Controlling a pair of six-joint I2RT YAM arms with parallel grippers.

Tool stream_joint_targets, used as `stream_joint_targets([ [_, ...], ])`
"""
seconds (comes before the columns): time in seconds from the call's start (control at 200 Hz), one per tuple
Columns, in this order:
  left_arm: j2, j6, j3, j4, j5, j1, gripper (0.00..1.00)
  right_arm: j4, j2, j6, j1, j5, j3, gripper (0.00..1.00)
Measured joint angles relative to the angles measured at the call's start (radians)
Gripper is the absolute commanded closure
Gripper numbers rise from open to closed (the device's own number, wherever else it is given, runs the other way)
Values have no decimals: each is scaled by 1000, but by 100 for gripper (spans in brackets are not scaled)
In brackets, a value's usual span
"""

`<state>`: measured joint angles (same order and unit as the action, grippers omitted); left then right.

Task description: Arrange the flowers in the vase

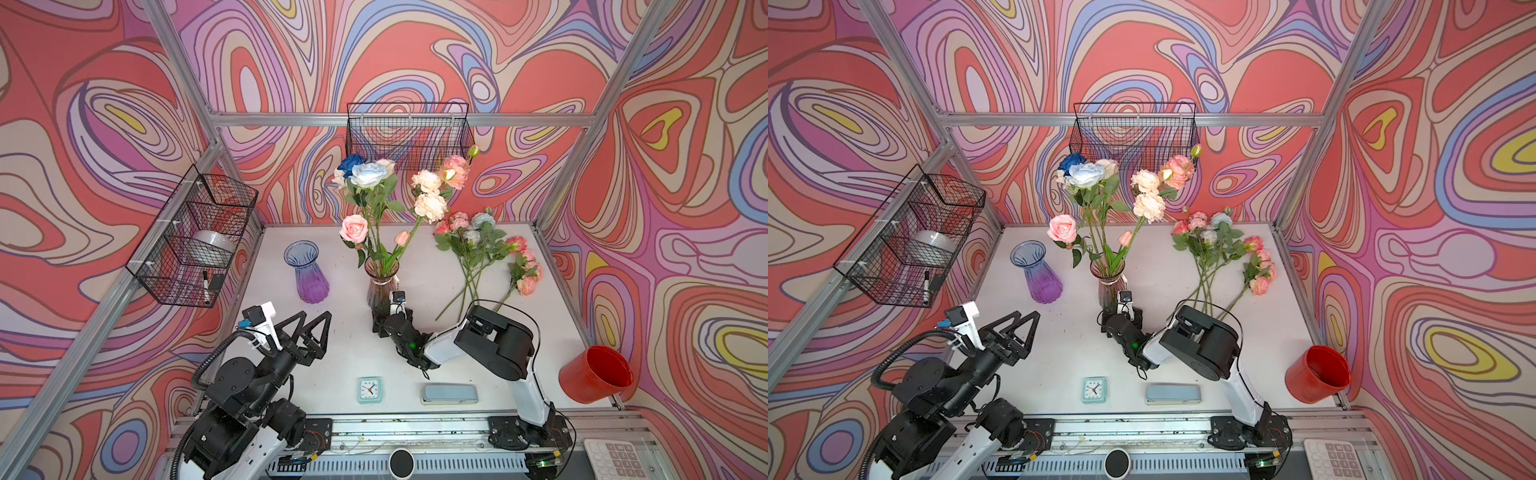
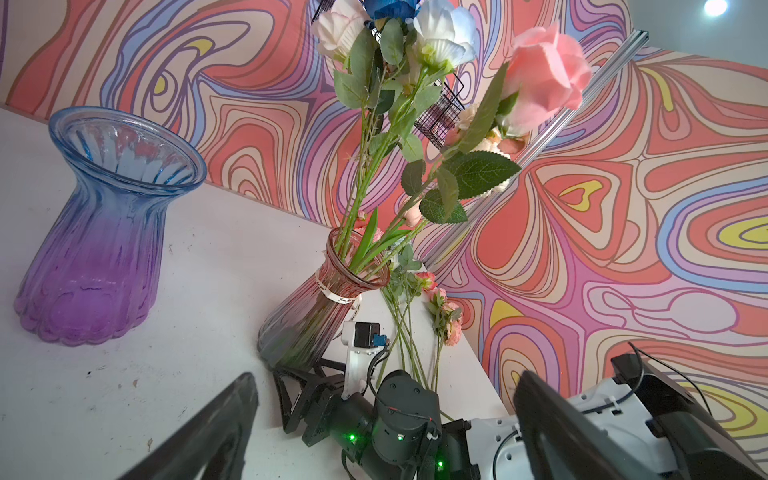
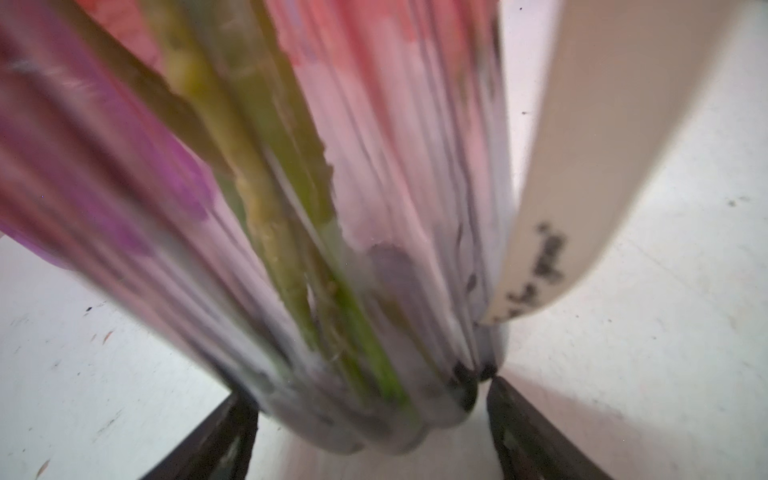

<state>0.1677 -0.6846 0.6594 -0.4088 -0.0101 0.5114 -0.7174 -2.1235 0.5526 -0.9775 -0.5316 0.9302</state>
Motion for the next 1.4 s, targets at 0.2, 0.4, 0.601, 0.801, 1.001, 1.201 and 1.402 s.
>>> stream_joint_targets([
  [0.2, 0, 1, 1, -6, -2, 0, 2, 3, -8, 4, 6, 0, 14, 12],
  [0.4, -5, 4, 1, -13, -3, 0, 2, 12, -23, 4, 16, 0, 39, 13],
  [0.601, -5, 8, 1, -15, -3, 0, 2, 32, -42, 6, 35, -1, 79, 13],
  [0.801, -10, 15, 1, -16, -10, 0, 2, 52, -62, 8, 55, 0, 119, 14],
  [1.001, -10, 21, 1, -18, -11, 0, 1, 73, -82, 8, 78, 6, 160, 15],
  [1.201, -10, 27, 1, -20, -15, 0, 1, 88, -98, 10, 102, 18, 194, 16],
  [1.402, -10, 30, 1, -23, -17, 0, 1, 105, -114, 11, 127, 34, 230, 17],
])
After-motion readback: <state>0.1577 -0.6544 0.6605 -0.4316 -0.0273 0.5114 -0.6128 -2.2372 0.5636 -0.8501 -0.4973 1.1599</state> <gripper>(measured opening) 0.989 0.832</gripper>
